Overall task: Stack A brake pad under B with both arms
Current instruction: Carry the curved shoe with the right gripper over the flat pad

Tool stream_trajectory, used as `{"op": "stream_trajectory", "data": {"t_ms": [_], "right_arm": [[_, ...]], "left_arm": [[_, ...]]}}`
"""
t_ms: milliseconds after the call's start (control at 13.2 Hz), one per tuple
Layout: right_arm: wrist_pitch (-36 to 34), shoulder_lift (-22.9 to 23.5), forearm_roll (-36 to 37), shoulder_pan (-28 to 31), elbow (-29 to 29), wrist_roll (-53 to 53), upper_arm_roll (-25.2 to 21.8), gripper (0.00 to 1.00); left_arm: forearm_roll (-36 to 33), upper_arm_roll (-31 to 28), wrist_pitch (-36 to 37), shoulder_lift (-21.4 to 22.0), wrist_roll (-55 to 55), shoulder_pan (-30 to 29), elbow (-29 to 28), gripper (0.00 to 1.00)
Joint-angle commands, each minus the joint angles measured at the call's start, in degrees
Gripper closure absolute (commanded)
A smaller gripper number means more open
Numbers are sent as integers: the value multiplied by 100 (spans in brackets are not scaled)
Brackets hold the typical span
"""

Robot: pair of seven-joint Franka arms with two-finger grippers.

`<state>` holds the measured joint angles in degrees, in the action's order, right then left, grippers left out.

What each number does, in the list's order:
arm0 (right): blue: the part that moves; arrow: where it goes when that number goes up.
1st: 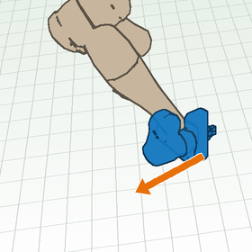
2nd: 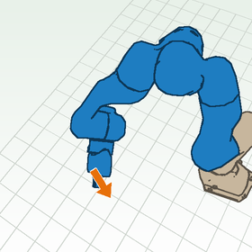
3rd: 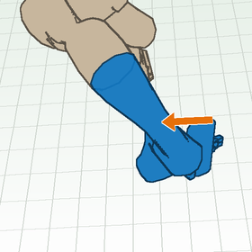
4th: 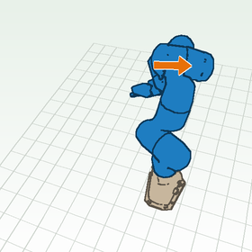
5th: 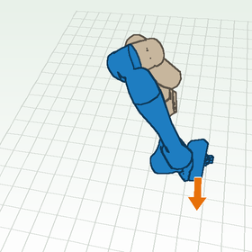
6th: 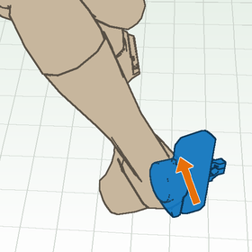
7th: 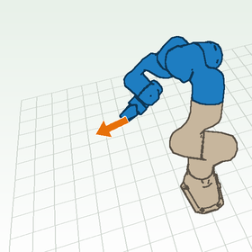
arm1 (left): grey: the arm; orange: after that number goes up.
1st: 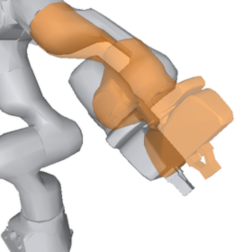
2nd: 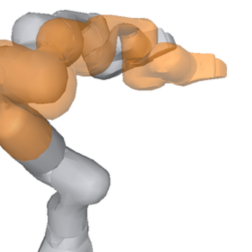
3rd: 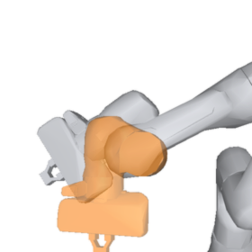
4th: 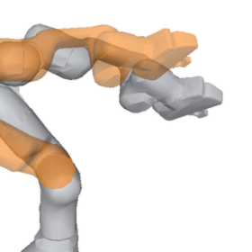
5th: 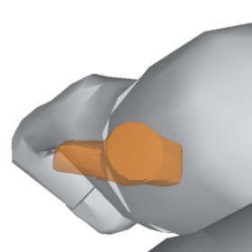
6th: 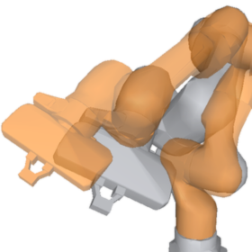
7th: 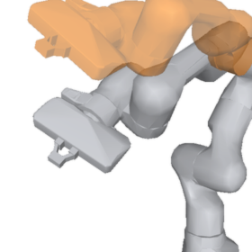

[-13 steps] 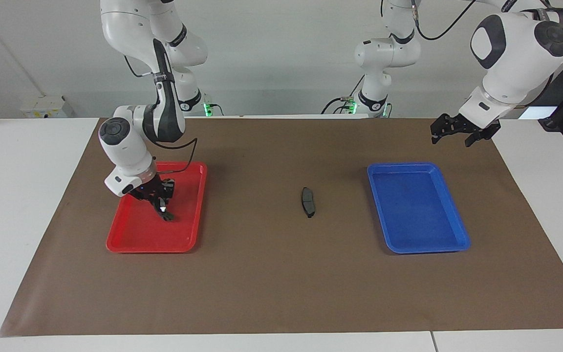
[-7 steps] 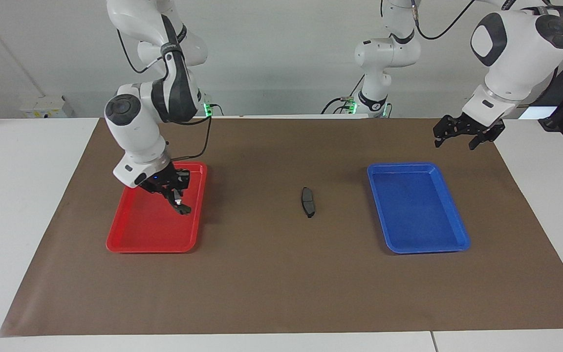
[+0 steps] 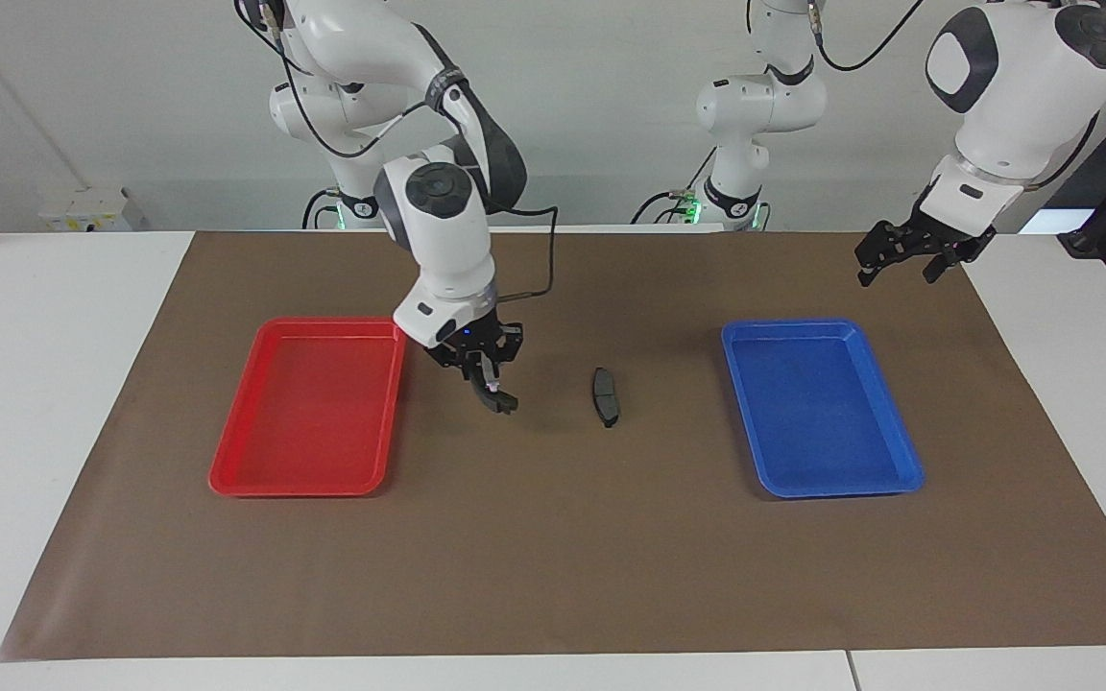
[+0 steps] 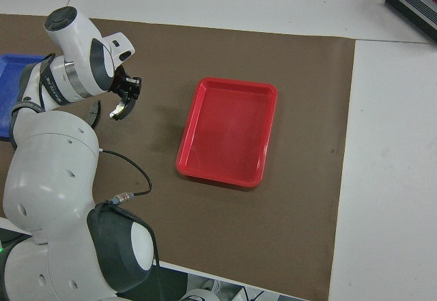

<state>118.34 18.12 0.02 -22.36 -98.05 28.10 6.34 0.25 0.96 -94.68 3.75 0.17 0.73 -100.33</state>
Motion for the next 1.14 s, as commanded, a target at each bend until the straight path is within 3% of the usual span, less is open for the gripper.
{"op": "stream_trajectory", "data": {"t_ms": [0,379,1062], "right_arm": [[13,850,94,-356,866,574,-1,100],[724,1194,86,-707,910,715,-1,100],[989,1493,77,-972,875,759,-1,100]], "left_arm": [[-16,10,81,135,-53,24,-119,0],[-8,-8,108,144,-26,-3,-110,0],[-8,-8,81,135,-26,-11,-110,0]]}}
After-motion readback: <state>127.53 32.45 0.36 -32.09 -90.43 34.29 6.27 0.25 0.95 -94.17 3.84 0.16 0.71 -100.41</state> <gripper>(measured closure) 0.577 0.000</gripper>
